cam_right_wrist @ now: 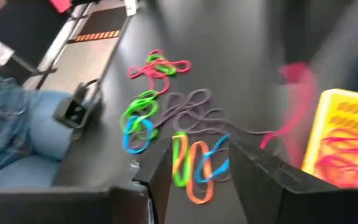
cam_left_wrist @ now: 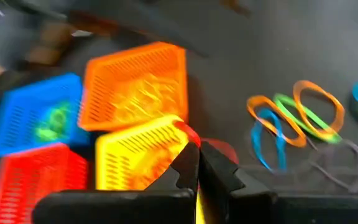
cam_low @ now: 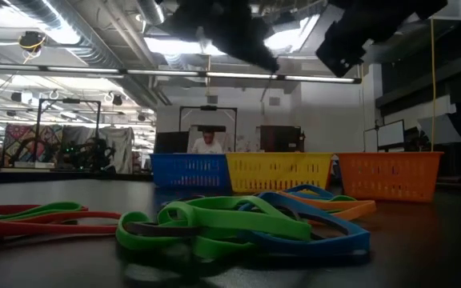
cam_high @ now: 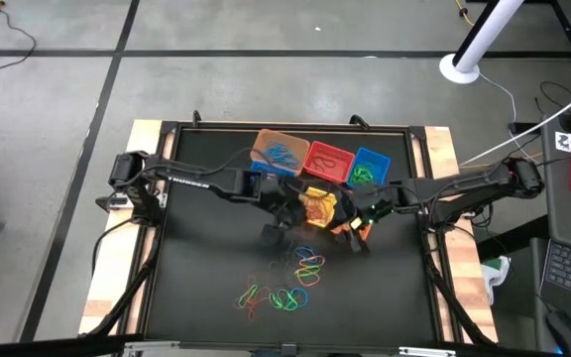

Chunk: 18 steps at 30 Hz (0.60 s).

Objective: Sort rubber bands into baskets
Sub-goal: Put the red rubber band into the yellow basket

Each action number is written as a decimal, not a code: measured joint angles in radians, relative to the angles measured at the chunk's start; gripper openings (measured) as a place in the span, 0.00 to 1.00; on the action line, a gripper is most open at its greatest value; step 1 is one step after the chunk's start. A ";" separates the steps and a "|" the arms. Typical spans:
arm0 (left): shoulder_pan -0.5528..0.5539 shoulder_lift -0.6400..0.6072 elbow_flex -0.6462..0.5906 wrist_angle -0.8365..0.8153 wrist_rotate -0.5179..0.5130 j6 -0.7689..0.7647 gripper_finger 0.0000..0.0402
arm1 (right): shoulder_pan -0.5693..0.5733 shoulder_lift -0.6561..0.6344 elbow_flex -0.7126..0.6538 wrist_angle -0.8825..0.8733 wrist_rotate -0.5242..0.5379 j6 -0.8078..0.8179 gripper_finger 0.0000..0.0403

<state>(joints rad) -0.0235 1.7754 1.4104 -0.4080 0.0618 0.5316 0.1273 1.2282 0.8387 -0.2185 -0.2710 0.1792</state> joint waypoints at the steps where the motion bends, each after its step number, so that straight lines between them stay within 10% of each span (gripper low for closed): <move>1: 0.008 0.000 0.007 0.017 0.000 0.000 0.00 | 0.016 0.000 0.000 -0.001 0.000 0.013 0.39; 18: 0.119 -0.001 0.037 0.060 0.000 -0.010 0.01 | 0.283 0.000 0.000 -0.033 0.287 0.107 0.39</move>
<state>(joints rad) 0.0952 1.7748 1.4475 -0.3477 0.0616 0.5213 0.4099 1.2282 0.8383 -0.2512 0.0156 0.2863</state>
